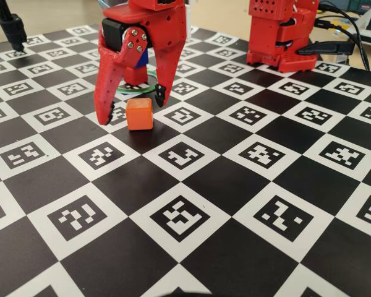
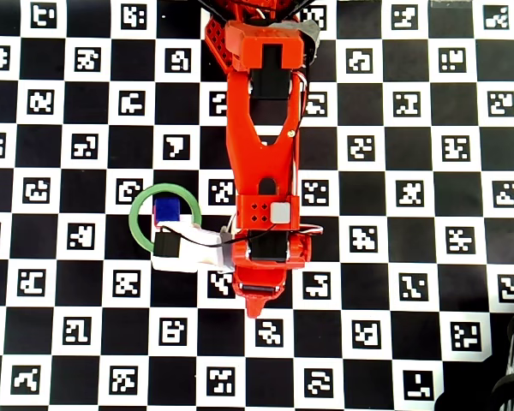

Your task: Grab the red cube then put it in the green circle then put the blue cube on top and finally the orange cube on top

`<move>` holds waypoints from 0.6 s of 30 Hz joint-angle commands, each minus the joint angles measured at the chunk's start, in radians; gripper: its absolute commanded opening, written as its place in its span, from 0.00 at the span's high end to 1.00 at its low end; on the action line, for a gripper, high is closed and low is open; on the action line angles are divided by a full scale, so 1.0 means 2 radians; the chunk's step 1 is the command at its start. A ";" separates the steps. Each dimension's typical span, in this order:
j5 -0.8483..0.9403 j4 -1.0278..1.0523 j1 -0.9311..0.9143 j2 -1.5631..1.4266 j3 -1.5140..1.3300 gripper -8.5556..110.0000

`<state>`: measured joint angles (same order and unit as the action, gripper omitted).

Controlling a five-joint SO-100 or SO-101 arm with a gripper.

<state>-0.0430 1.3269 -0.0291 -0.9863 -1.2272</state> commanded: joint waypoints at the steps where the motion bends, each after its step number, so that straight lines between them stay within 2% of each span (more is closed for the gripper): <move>1: -0.006 -0.005 0.005 -0.017 0.005 0.54; 18: -0.032 -0.015 0.002 -0.014 0.003 0.54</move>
<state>-0.0951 1.3039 -0.0291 -0.9756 -1.2272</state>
